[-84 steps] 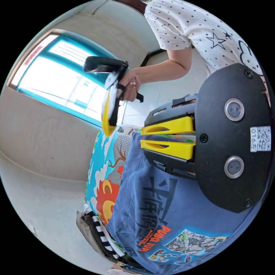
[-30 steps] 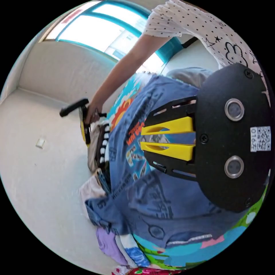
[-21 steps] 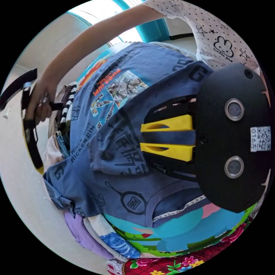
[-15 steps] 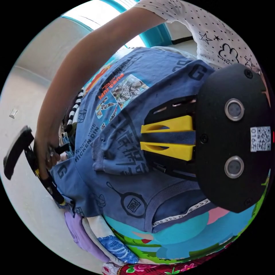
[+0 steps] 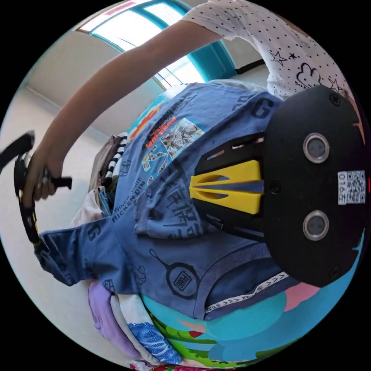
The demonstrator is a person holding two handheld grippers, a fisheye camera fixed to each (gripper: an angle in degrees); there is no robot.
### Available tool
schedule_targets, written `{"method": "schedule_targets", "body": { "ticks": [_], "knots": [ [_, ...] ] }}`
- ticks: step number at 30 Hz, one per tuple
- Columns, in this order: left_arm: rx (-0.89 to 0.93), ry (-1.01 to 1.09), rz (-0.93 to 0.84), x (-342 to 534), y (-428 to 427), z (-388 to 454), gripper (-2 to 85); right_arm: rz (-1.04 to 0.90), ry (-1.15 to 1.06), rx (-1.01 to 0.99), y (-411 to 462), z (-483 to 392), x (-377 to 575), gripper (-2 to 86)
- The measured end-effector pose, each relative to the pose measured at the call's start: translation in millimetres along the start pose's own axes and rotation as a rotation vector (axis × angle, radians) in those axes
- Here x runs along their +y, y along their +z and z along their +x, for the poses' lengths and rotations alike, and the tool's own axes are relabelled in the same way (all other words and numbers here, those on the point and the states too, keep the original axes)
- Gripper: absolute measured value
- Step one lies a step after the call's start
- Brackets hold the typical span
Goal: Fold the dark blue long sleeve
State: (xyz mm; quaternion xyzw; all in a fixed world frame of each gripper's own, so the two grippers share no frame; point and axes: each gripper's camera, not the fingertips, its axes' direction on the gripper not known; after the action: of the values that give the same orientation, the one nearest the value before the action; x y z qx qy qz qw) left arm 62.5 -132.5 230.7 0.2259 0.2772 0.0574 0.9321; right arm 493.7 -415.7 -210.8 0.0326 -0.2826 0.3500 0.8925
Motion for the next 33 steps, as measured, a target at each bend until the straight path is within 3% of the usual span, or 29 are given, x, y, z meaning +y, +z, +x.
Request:
{"method": "schedule_targets", "body": {
  "ticks": [6,9,13,15,19,26,33],
  "knots": [
    [0.242,-0.147,0.323,41.5,-78.8,-18.6,4.4,0.007,-0.064,-0.182,-146.8,-6.5,101.3,5.0],
    [0.167,-0.106,0.363,62.1,-122.3,12.6,5.2,-0.136,-0.04,-0.349,-171.4,-27.8,173.2,5.2],
    [-0.074,0.008,0.286,105.8,-134.5,82.6,6.9,-0.381,0.051,-0.51,-137.9,-80.6,282.0,5.7],
    [-0.114,0.069,0.212,126.5,-118.8,109.4,8.0,-0.457,0.089,-0.454,-119.1,-99.1,317.2,6.0],
    [-0.184,0.168,0.032,167.0,-78.1,157.7,10.3,-0.315,0.204,-0.365,-136.5,-103.9,352.7,7.0],
    [-0.157,0.172,0.05,185.4,-51.3,205.9,11.3,-0.338,0.243,-0.329,-154.9,-119.3,390.0,10.4],
    [-0.374,0.179,-0.05,176.2,-18.2,232.2,10.4,-0.324,0.206,-0.295,-163.3,-123.8,418.0,10.8]
  ]
}}
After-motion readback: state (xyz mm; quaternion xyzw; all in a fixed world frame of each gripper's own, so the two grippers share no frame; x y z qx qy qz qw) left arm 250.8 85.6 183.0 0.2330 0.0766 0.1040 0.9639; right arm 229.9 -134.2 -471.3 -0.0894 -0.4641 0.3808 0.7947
